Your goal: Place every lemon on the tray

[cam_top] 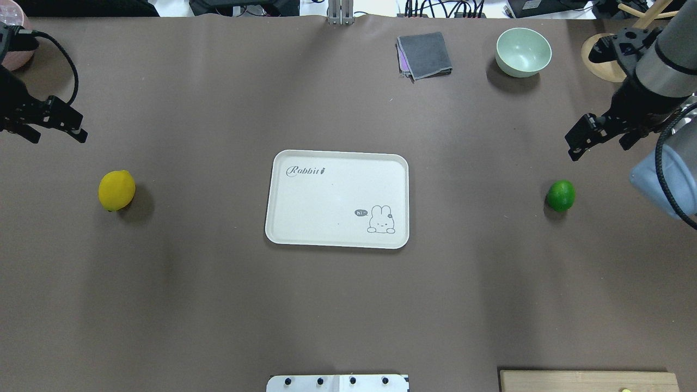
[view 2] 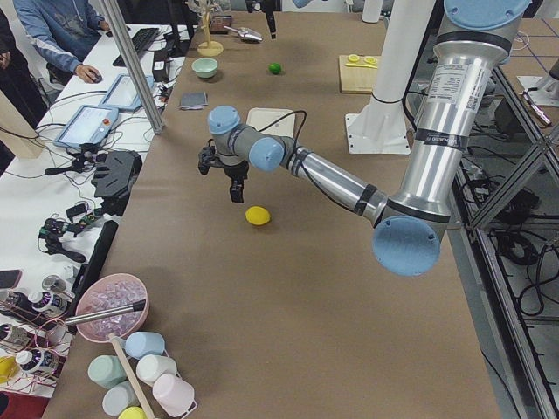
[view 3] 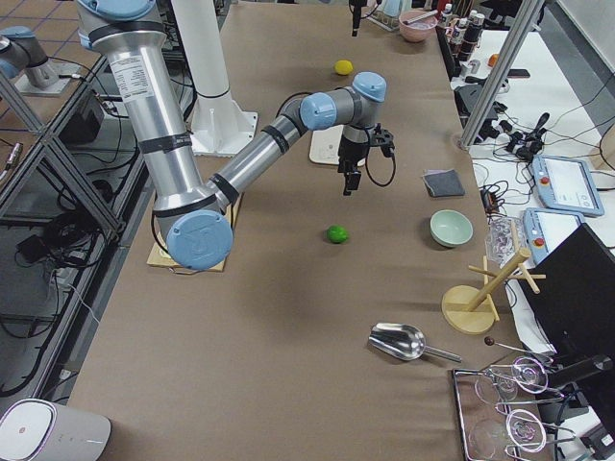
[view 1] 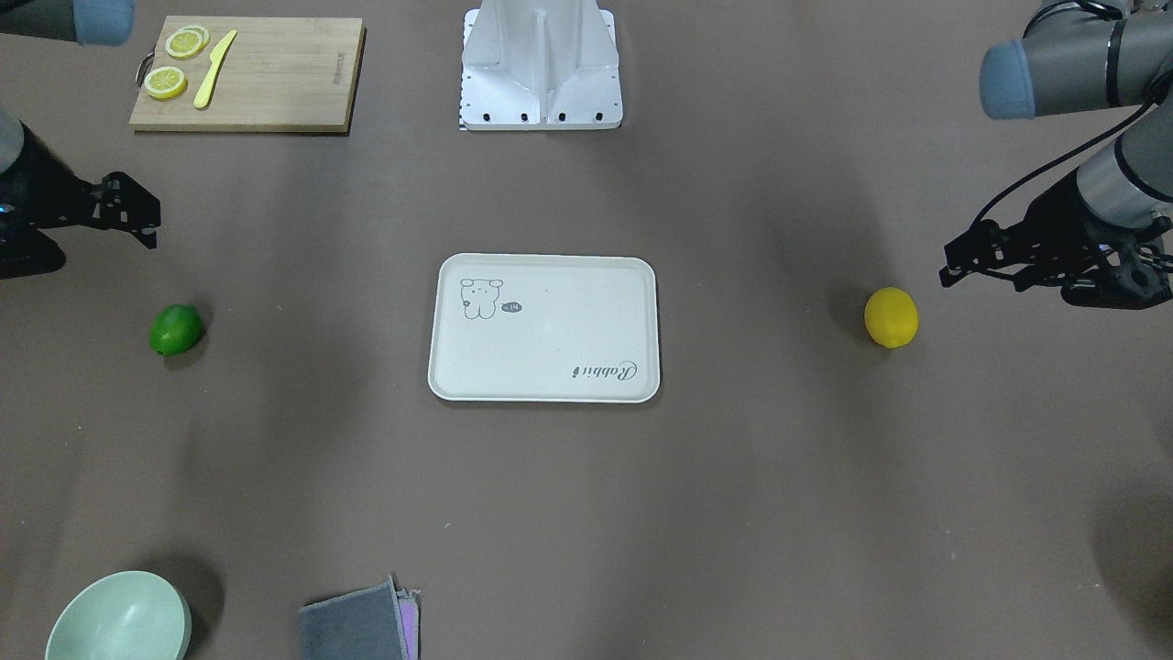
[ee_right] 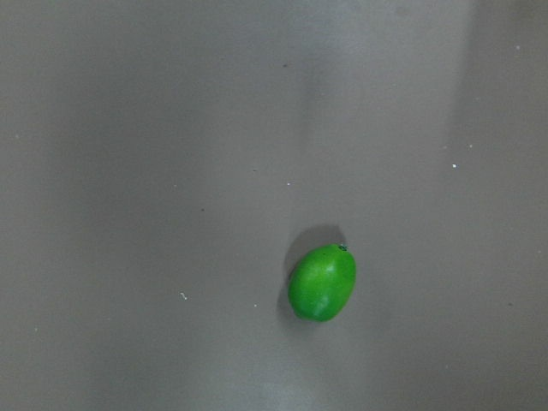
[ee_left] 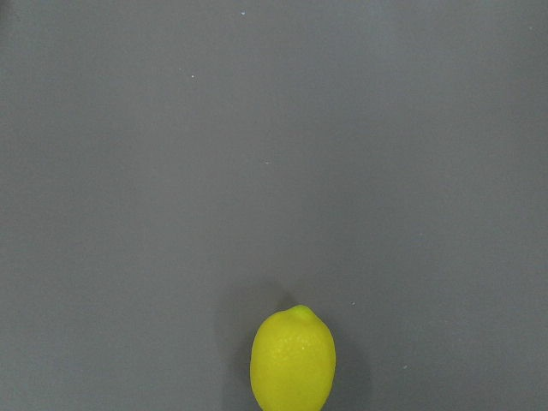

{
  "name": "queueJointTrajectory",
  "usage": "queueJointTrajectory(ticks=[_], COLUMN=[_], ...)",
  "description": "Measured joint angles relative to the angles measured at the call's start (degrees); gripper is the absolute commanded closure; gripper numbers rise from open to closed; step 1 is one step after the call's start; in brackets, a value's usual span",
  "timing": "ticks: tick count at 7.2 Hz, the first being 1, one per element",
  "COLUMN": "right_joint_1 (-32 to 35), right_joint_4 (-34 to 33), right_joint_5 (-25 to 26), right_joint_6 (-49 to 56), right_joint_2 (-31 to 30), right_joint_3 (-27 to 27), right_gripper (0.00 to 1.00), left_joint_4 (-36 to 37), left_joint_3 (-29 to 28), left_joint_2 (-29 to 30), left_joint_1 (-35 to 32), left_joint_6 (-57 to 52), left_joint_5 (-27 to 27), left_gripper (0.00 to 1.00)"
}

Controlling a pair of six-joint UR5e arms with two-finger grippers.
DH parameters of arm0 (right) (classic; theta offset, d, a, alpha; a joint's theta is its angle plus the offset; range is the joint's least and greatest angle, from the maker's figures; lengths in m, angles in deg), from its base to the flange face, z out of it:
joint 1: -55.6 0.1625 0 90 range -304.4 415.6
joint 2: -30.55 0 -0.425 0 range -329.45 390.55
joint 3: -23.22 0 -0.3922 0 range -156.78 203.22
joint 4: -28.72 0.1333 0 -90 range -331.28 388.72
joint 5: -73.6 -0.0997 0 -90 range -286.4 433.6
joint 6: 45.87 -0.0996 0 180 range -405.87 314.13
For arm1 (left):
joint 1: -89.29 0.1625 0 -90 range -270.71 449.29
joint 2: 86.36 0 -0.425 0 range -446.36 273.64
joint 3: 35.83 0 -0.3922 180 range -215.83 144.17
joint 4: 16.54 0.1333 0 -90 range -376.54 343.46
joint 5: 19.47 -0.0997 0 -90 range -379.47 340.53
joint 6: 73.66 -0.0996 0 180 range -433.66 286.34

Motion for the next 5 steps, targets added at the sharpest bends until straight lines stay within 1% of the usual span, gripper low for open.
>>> queueJointTrajectory(ticks=[1,2,3,5], right_joint_1=[-1.0,-1.4,-1.5,-1.5], right_joint_4=[4.1,7.1,8.9,12.8], right_joint_5=[0.0,0.0,0.0,0.3], right_joint_6=[0.7,1.5,2.3,2.3], right_joint_2=[-0.6,-1.9,-3.6,-7.7], right_joint_3=[-2.3,-4.1,-4.9,-5.4], right_gripper=[0.0,0.0,0.0,0.0], left_joint_4=[-1.5,-4.7,-7.5,-12.0], left_joint_3=[1.3,1.6,1.0,-1.7], left_joint_2=[-3.0,-6.6,-8.7,-8.0], left_joint_1=[0.3,0.6,1.9,7.6], left_joint_6=[2.2,4.4,6.2,11.7], left_joint_5=[-1.1,-1.6,-2.5,-6.5], left_gripper=[0.01,0.01,0.01,0.01])
